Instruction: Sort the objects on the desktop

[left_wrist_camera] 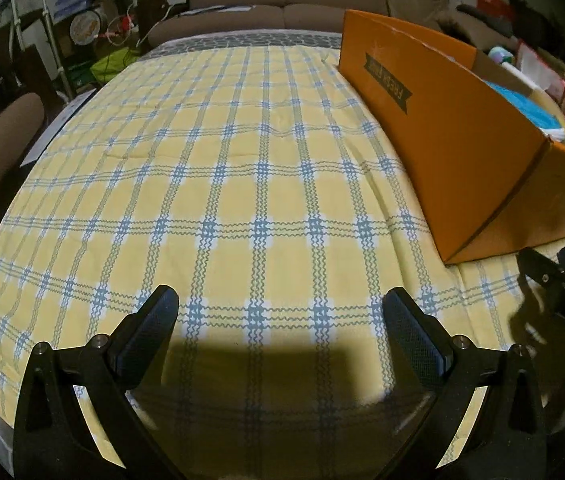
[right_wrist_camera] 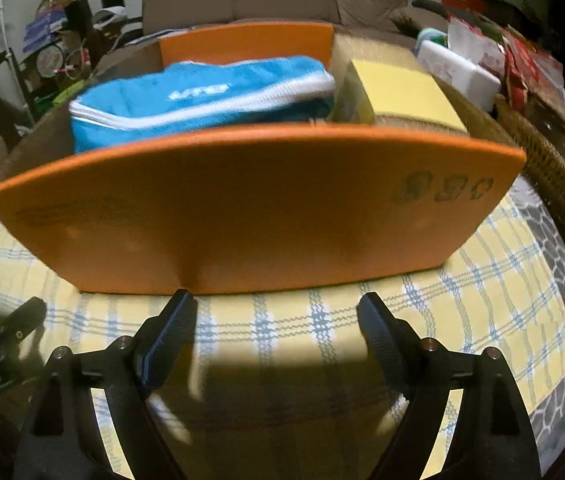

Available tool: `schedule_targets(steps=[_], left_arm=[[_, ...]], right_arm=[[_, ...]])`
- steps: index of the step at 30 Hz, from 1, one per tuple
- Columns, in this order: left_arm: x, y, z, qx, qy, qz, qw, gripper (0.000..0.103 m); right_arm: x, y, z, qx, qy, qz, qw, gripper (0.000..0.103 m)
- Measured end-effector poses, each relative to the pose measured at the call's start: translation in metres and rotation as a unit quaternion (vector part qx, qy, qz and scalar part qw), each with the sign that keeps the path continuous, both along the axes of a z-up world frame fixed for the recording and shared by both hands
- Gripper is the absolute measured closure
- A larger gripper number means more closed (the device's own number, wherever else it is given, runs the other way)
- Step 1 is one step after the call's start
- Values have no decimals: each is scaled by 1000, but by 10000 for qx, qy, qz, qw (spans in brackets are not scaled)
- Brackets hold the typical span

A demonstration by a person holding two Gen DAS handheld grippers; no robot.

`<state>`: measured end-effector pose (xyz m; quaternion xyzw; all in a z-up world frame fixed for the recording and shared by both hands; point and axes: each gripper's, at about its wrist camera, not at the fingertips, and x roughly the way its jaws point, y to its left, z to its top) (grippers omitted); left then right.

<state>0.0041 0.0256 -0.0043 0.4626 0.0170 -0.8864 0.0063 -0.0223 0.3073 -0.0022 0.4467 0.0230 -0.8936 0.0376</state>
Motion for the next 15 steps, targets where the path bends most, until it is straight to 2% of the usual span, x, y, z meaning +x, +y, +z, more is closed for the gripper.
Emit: schedule_targets(steps=[2,4,15], left_arm=[[0,1,0,-32,-6,5,10000,0],[0,2,0,-44,-10,6,10000,0],[-1,2,0,-31,-10,4,10000,0]], right_arm=[[-1,2,-1,-6,-5,-22,10000,14],[-3,1,-5,-29,-96,71,9999,0],[-1,-1,-8,28,-21,136,9999,0]])
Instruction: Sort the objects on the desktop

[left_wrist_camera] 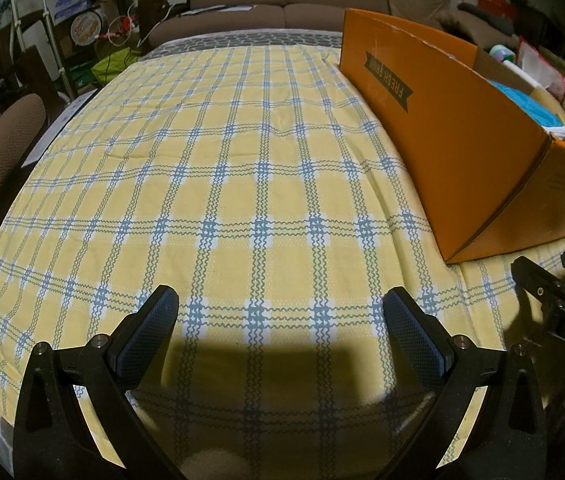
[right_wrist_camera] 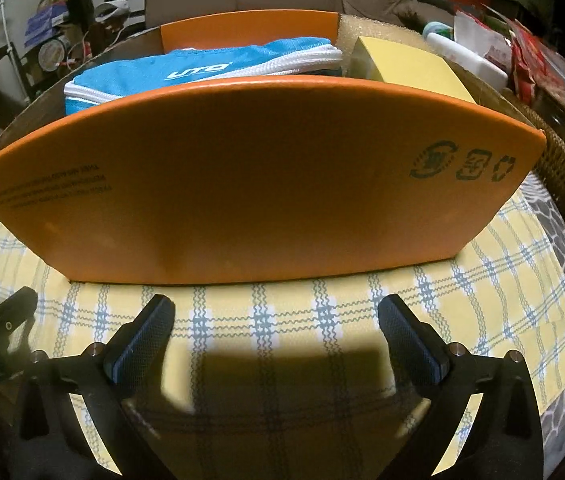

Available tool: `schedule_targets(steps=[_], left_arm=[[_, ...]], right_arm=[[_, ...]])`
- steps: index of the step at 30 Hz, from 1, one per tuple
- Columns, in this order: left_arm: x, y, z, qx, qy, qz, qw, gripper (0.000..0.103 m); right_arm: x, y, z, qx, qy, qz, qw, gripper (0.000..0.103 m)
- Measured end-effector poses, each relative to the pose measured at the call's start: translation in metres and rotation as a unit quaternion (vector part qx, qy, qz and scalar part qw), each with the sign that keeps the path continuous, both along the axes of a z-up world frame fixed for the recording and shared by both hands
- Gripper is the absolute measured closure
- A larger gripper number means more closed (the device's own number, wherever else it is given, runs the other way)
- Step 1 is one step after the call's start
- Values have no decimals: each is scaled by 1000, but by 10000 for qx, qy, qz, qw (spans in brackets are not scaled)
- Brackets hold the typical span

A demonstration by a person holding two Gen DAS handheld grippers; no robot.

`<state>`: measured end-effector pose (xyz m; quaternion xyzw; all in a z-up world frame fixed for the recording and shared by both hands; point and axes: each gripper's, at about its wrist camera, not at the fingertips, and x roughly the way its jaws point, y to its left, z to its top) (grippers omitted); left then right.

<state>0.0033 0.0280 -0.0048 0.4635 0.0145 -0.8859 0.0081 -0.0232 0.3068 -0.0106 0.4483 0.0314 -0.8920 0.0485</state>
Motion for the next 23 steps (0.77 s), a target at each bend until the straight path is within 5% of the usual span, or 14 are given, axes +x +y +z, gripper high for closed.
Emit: schedule_targets(steps=[23], left_arm=[[1,-1,-1,-44,6,13,10000,0]], right_arm=[[0,0,0,1,-3,0,10000,0]])
